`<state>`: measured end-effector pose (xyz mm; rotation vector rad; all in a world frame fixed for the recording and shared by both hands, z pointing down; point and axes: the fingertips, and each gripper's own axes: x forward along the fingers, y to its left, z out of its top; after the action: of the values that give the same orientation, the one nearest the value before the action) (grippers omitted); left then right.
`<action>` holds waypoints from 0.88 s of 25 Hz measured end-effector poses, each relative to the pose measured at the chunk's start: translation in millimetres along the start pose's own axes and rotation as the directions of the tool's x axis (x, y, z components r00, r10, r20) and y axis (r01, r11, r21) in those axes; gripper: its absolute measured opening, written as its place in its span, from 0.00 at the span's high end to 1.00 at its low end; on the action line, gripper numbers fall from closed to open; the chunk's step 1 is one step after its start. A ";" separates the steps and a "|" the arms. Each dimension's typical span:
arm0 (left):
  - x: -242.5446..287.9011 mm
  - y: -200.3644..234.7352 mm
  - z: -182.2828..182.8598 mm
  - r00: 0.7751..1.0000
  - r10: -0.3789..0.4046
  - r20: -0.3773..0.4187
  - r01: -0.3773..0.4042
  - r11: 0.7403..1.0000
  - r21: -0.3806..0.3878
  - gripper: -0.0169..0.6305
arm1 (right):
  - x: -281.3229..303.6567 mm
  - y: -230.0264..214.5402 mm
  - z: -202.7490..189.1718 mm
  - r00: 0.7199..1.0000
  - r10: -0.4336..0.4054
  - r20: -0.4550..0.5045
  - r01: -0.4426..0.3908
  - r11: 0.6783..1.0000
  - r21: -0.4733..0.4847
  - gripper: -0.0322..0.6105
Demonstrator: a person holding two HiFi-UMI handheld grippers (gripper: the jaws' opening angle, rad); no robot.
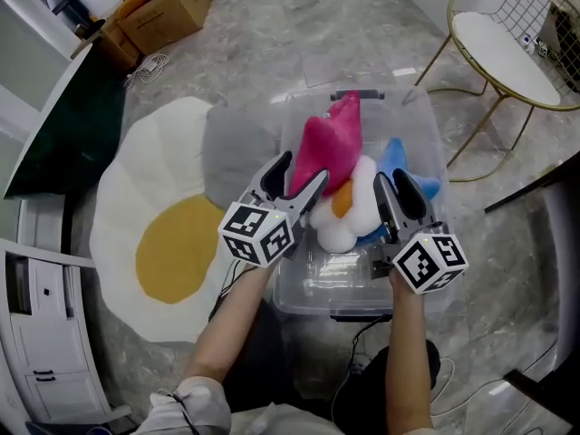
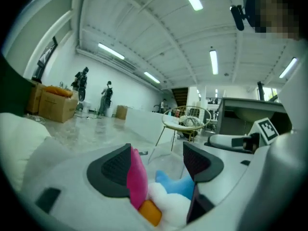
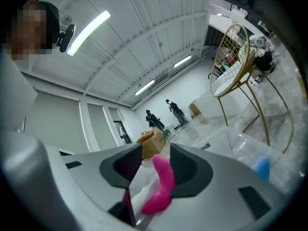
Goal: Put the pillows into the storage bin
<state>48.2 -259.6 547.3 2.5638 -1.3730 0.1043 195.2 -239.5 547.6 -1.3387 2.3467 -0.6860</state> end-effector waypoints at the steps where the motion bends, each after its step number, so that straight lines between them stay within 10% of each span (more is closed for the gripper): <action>1: -2.0 -0.8 -1.8 1.000 0.006 0.006 -0.006 1.000 -0.008 0.47 | 1.3 -2.5 -4.2 1.000 -0.013 -0.016 0.013 1.000 0.006 0.67; 5: 4.4 1.2 -21.6 0.998 -0.002 -0.056 0.002 1.000 -0.006 0.47 | 10.3 4.6 -18.3 0.996 -0.019 -0.091 0.020 1.000 0.010 0.67; 13: -4.5 -2.1 11.8 0.996 -0.084 -0.028 0.083 0.996 -0.040 0.47 | 23.3 45.7 -48.9 0.964 -0.076 -0.256 -0.044 0.901 -0.432 0.67; 17: -32.1 -30.4 12.2 0.961 -0.219 -0.171 0.228 0.973 0.032 0.48 | -4.5 96.2 -36.7 0.940 -0.093 -0.327 -0.043 0.920 -0.388 0.67; 22: -96.3 -53.9 111.2 0.940 -0.222 -0.260 0.231 0.973 0.004 0.50 | -11.7 189.4 50.4 0.917 -0.037 -0.397 -0.113 0.931 -0.346 0.67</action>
<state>34.0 -178.8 413.9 2.6031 -0.9839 0.4096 94.9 -158.6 399.4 -1.3970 2.9379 -0.5723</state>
